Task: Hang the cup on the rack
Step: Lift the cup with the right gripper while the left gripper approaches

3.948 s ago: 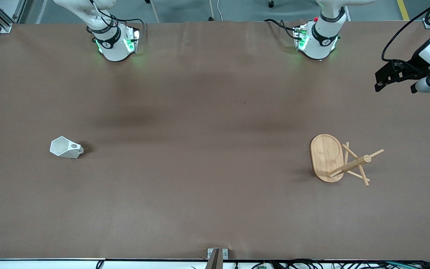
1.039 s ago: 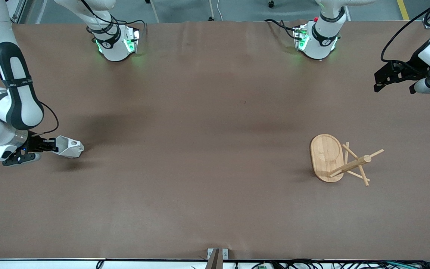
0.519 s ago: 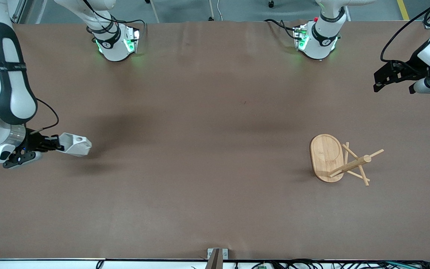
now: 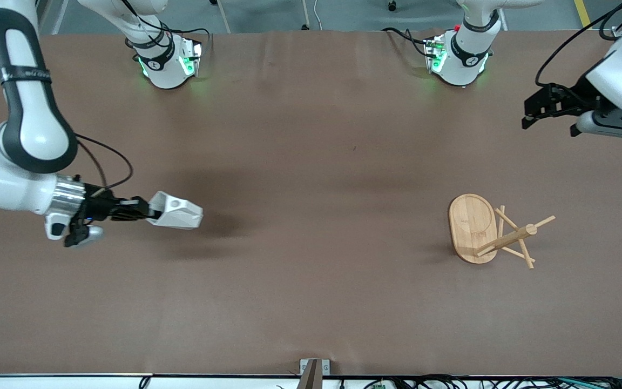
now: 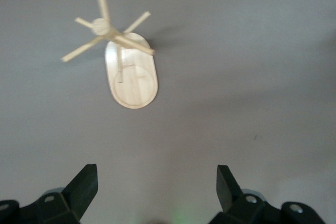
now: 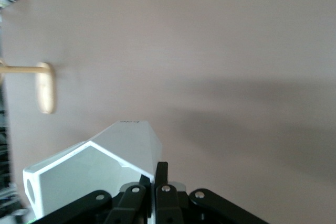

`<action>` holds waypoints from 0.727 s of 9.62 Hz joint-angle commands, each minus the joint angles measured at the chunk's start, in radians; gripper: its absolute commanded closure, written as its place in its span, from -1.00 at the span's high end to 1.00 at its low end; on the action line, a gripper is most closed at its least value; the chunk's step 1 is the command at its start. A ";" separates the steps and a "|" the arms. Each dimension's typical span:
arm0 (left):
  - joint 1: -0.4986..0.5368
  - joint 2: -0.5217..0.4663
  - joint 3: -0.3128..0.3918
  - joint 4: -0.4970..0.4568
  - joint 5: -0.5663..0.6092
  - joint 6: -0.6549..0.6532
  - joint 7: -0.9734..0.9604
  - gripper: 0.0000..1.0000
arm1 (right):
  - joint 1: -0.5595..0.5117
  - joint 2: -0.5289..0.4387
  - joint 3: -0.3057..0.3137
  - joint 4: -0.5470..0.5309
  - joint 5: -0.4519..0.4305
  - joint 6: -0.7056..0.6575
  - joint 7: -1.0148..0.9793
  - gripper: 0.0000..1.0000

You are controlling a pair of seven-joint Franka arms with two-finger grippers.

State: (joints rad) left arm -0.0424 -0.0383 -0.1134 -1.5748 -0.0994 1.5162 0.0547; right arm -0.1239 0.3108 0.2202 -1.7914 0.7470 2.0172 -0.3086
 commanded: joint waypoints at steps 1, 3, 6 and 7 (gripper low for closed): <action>-0.066 0.026 -0.035 -0.014 -0.019 -0.008 0.056 1.00 | -0.010 0.048 0.134 0.140 0.108 -0.014 0.205 -1.00; -0.123 0.026 -0.118 -0.017 -0.020 0.019 0.059 1.00 | -0.010 0.086 0.224 0.175 0.182 0.011 0.221 -1.00; -0.140 0.040 -0.250 -0.033 -0.022 0.157 0.062 1.00 | 0.000 0.108 0.336 0.176 0.238 0.075 0.218 -1.00; -0.145 0.061 -0.303 -0.034 -0.020 0.197 0.062 1.00 | 0.000 0.112 0.361 0.178 0.238 0.075 0.218 -1.00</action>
State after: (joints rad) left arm -0.1894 -0.0130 -0.3688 -1.5817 -0.1149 1.6653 0.0973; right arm -0.1104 0.4107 0.5383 -1.6336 0.9620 2.0886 -0.0954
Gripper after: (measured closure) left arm 0.000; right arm 0.960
